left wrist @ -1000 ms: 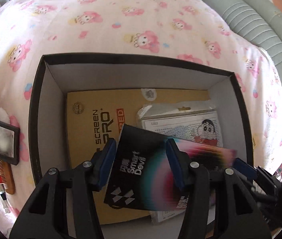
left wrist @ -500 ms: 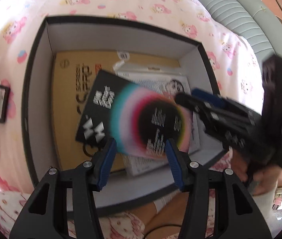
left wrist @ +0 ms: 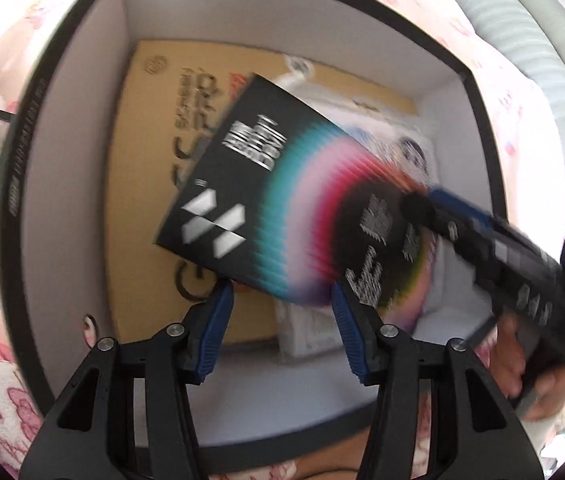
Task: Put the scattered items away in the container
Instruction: 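Lower the Smart Devil box upright beside the bead-art pack with the left gripper, then push the Smart Devil box down into the box and open the left gripper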
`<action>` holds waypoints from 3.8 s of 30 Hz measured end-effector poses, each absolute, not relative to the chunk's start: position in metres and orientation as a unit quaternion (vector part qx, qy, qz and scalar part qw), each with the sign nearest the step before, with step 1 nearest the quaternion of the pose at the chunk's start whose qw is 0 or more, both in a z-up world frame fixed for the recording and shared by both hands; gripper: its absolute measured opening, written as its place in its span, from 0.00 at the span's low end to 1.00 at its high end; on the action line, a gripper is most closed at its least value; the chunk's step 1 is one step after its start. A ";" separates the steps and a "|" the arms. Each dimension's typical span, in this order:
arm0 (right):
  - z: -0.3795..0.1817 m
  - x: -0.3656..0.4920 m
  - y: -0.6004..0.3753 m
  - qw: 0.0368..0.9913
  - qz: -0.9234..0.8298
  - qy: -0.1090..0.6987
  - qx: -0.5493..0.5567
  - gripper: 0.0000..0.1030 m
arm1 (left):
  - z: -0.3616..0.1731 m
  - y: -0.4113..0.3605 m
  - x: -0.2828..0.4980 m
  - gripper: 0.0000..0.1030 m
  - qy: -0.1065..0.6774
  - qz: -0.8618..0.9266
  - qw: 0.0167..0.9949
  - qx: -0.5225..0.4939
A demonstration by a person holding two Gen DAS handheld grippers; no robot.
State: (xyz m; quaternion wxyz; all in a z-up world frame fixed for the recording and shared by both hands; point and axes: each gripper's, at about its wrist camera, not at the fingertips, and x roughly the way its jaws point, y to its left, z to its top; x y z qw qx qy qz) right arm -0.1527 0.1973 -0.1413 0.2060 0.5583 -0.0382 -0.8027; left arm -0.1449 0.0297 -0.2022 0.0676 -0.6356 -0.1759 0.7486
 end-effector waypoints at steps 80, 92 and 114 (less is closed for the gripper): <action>-0.109 -0.149 0.194 0.193 -0.837 -0.009 0.511 0.55 | -0.147 0.023 -0.175 0.30 -0.179 0.786 0.046 -0.590; -0.136 -0.234 0.147 0.196 -0.801 0.015 0.565 0.55 | -0.175 0.007 -0.259 0.30 -0.140 0.783 -0.015 -0.606; -0.111 -0.179 0.173 0.195 -0.837 -0.003 0.512 0.55 | -0.178 0.019 -0.176 0.31 -0.269 0.747 0.115 -0.597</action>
